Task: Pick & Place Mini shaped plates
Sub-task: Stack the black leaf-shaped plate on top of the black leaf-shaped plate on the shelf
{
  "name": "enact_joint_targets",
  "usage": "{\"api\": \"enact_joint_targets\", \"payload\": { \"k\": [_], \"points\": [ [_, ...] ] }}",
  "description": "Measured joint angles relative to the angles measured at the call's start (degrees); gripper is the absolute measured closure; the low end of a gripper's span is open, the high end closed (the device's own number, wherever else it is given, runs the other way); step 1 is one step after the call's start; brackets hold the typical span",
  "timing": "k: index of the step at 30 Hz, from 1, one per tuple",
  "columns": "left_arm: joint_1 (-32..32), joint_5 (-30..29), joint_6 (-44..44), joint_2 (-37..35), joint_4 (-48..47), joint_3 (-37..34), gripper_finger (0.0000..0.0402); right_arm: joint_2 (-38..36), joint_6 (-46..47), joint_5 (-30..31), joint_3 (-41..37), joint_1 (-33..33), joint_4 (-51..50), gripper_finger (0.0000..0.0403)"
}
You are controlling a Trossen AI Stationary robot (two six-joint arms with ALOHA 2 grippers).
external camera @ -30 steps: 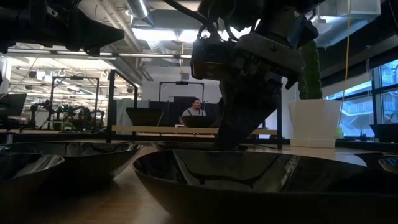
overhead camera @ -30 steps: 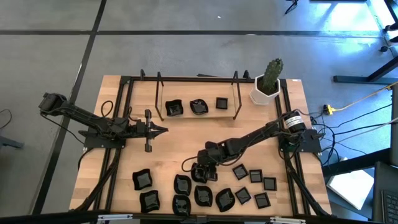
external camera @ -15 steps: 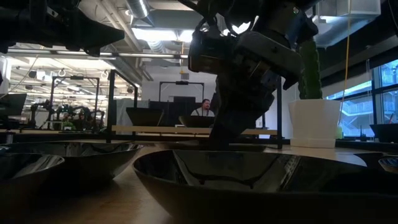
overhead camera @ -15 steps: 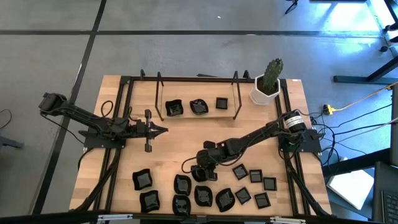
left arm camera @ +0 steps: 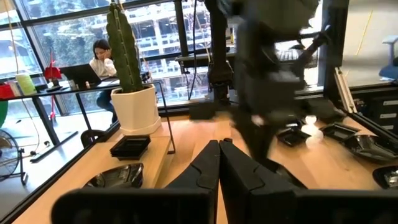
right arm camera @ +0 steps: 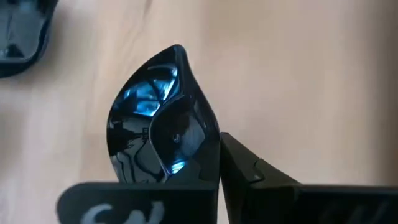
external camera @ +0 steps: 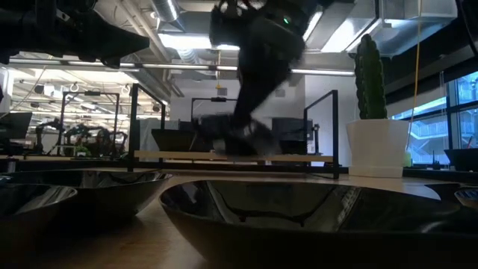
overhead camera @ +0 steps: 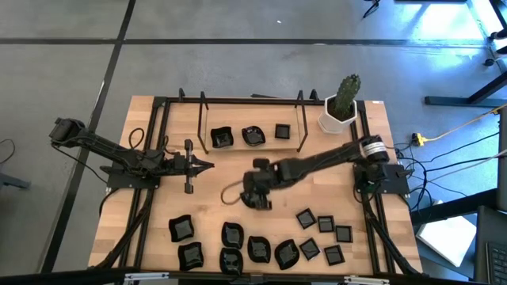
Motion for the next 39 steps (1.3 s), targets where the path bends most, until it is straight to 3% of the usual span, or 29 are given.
{"api": "enact_joint_targets", "payload": {
  "k": [7, 12, 20, 25, 39],
  "points": [
    [0.00, 0.00, 0.19, 0.00, -0.81, 0.00, 0.0396, -5.81, -6.04, -1.87, 6.44, -11.22, -6.76, 0.0400],
    [0.01, -0.01, 0.89, 0.00, -0.82, 0.00, 0.0399, -5.91, -10.12, -1.93, 13.58, -18.88, -13.87, 0.0401],
    [0.01, -1.37, 1.03, 0.00, -0.77, 0.00, 0.0392, -5.52, -14.60, -7.68, 15.15, -28.42, -10.24, 0.0401],
    [0.01, -1.35, 1.03, 0.01, -0.77, 0.00, 0.0396, -2.79, -14.14, -11.19, 15.11, -30.11, -10.31, 0.0402],
    [0.00, -1.33, 1.03, 0.00, -0.80, 0.00, 0.0397, 3.88, -14.68, -8.89, 15.06, -30.10, -10.04, 0.0398]
  ]
}}
